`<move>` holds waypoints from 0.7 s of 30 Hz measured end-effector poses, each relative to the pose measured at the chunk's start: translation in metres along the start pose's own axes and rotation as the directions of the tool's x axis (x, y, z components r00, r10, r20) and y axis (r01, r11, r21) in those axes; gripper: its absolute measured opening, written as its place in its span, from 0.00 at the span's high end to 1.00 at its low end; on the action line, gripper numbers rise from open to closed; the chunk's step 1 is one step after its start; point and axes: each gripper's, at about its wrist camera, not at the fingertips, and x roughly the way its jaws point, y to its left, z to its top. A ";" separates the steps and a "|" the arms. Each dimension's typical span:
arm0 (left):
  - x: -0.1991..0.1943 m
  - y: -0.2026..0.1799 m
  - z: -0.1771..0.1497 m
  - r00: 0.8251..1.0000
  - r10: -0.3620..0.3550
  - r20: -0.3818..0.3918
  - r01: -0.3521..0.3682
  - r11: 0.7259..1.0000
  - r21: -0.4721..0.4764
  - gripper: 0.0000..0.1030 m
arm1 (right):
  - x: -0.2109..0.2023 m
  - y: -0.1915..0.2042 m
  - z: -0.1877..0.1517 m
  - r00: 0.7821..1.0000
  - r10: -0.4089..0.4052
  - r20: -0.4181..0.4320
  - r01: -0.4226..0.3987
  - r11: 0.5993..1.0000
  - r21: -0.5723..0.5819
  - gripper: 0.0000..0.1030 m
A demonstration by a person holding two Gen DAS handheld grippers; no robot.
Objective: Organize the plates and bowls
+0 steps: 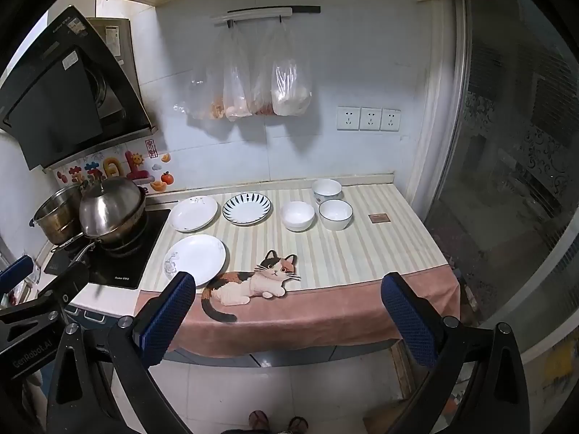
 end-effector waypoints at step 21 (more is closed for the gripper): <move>0.002 -0.002 0.010 1.000 0.010 0.004 -0.010 1.000 0.002 0.00 | 0.005 0.002 0.002 1.000 0.006 -0.001 -0.006 1.000 0.002 0.00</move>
